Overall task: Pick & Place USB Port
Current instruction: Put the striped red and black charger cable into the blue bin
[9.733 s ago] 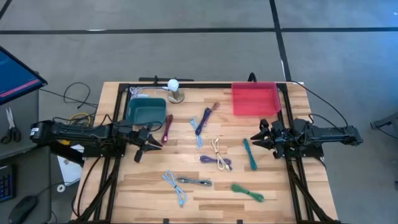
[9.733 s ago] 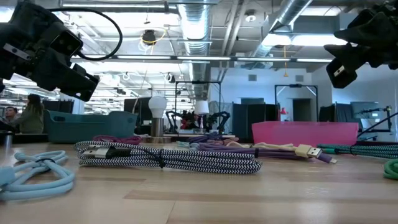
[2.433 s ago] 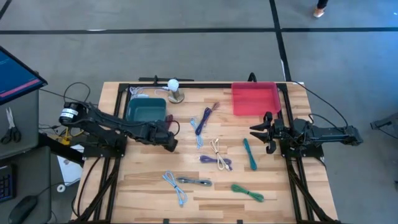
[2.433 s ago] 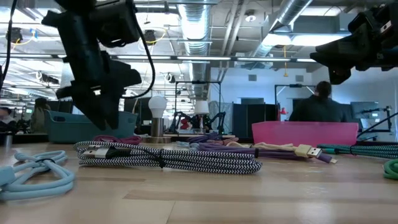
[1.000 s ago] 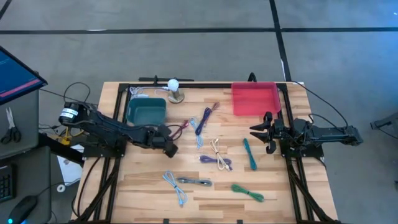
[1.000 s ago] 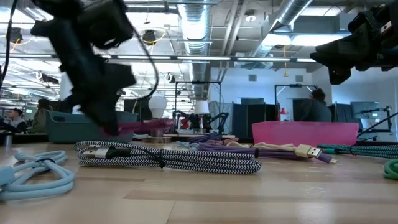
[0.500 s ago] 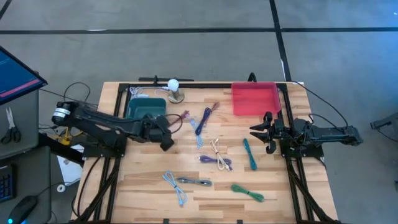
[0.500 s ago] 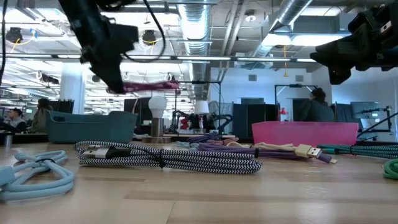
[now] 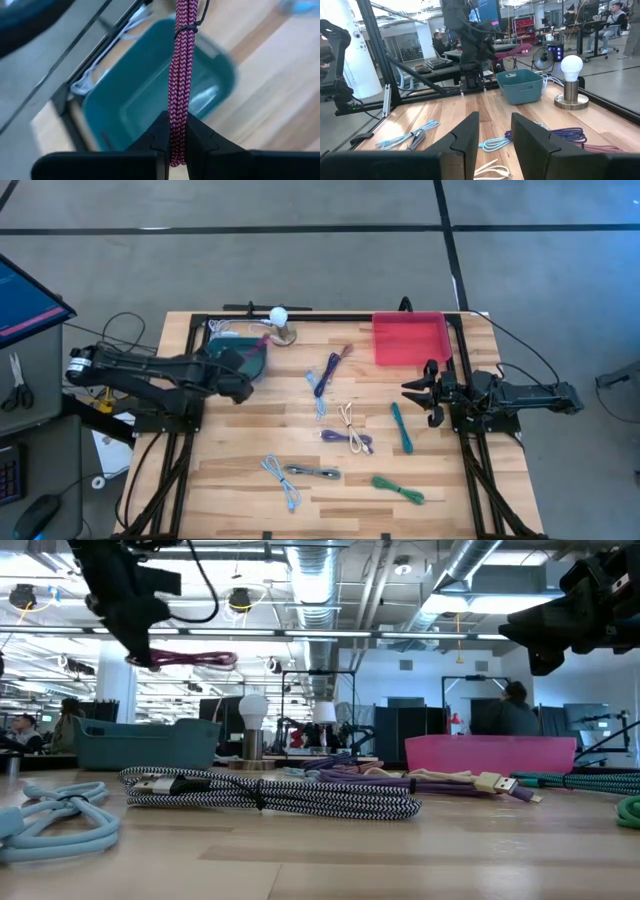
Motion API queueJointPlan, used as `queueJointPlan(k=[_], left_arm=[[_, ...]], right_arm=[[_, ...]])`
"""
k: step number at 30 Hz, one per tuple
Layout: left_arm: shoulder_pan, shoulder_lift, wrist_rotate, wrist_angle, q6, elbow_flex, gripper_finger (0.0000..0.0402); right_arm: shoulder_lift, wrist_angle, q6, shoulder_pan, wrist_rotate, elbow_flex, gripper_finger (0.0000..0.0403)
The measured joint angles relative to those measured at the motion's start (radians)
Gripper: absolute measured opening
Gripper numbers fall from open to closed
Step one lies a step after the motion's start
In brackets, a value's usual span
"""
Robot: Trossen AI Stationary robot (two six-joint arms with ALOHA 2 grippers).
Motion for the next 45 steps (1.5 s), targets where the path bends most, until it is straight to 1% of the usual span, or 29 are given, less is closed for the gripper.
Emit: queueJointPlan(k=[4, 10, 16, 31, 45], left_arm=[[0.039, 0.005, 0.045, -0.030, 0.000, -0.031, 0.0027], [0.082, 0.006, 0.115, -0.047, 0.002, -0.125, 0.0027], [0.107, 0.005, 0.114, -0.038, -0.001, -0.197, 0.0027], [0.113, 0.004, 0.096, 0.026, -0.009, -0.210, 0.0026], [0.113, 0.004, 0.096, 0.031, -0.009, -0.210, 0.0026]], right_arm=[[0.000, 0.000, 0.000, 0.000, 0.000, 0.000, 0.0107], [0.000, 0.000, 0.000, 0.000, 0.001, 0.000, 0.0107], [0.000, 0.000, 0.000, 0.000, 0.002, 0.000, 0.0107], [0.000, 0.000, 0.000, 0.000, 0.002, 0.000, 0.0107], [0.000, 0.000, 0.000, 0.000, 0.002, 0.000, 0.0107]])
